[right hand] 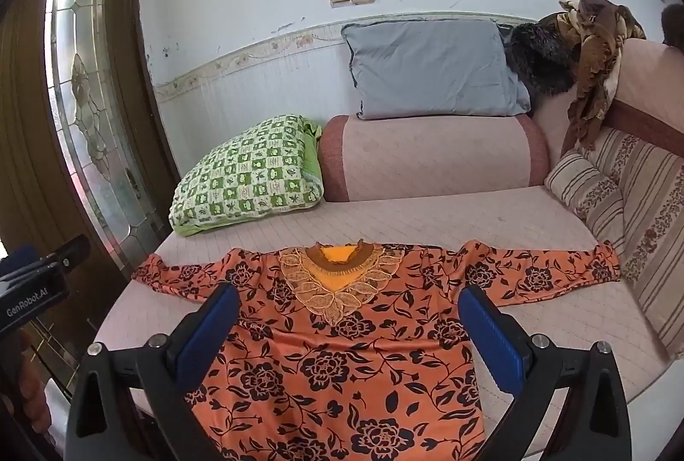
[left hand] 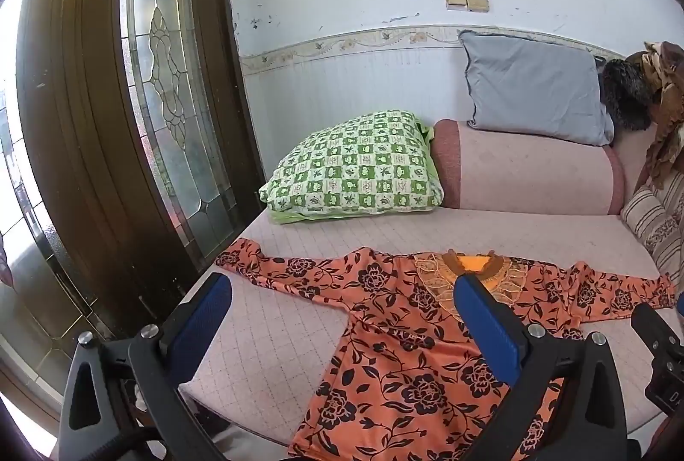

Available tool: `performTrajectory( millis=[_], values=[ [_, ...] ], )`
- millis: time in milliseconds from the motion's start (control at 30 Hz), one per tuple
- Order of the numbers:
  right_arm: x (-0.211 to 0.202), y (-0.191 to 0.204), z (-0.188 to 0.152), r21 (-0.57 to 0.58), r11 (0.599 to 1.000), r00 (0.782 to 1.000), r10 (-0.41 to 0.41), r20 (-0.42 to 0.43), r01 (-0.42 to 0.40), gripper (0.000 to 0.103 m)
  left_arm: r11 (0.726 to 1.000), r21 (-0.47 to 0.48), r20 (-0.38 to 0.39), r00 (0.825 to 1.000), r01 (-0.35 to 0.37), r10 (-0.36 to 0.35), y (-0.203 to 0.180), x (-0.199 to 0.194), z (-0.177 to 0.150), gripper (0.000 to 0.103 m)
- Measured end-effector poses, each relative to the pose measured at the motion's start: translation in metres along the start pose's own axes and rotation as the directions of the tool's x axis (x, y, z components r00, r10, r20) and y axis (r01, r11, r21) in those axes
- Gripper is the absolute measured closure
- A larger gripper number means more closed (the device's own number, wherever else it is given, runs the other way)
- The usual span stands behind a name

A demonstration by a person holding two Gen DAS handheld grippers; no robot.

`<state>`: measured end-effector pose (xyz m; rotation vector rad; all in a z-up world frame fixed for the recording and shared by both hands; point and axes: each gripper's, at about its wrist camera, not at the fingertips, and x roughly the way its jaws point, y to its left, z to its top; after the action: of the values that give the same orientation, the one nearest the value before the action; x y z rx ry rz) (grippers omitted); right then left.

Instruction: Fold small clothes

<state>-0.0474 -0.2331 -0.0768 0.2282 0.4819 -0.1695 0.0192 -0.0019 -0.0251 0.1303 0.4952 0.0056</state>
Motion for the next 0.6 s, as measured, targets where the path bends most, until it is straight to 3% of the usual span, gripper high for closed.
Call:
performTrajectory(
  millis=[600],
  values=[
    [0.0010,0.0045,-0.0059,-0.016,1.000,1.000,-0.020,-0.018,0.020,0.000,1.000,-0.015,-0.004,1.000,0.001,-0.001,0.0077,0.0040,-0.0049,0.000]
  ],
)
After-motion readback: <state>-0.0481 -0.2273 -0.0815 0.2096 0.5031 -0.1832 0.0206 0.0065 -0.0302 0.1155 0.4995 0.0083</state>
